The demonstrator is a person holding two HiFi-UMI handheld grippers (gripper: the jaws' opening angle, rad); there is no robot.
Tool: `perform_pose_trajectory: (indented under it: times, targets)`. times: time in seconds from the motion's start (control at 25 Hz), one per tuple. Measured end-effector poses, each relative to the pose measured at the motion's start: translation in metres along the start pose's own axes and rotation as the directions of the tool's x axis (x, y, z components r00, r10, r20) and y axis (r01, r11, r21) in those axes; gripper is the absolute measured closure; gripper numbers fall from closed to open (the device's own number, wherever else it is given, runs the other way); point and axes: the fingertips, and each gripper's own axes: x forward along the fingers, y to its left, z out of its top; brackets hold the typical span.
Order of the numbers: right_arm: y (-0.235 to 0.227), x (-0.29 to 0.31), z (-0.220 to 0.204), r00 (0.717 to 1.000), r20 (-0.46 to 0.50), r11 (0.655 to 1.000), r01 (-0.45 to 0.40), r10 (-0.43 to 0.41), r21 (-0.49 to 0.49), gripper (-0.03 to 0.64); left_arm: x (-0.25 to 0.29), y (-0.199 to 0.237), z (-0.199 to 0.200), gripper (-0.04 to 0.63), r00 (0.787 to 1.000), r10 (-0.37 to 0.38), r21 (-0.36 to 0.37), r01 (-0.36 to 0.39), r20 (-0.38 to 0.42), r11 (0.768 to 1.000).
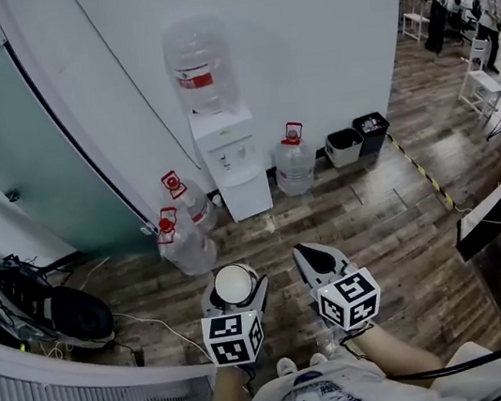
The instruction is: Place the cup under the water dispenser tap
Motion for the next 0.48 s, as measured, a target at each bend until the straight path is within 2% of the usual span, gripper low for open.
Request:
perform_pose_trajectory:
  times: [0.48]
  targets:
    - [-0.026,-0.015,-0.019,0.999,-0.025,1.0,-0.02,0.02,0.023,0.596,0.013,-0.021,-0.016,0.155,1.0,0.013,-0.026,-0.014,-0.013,1.0]
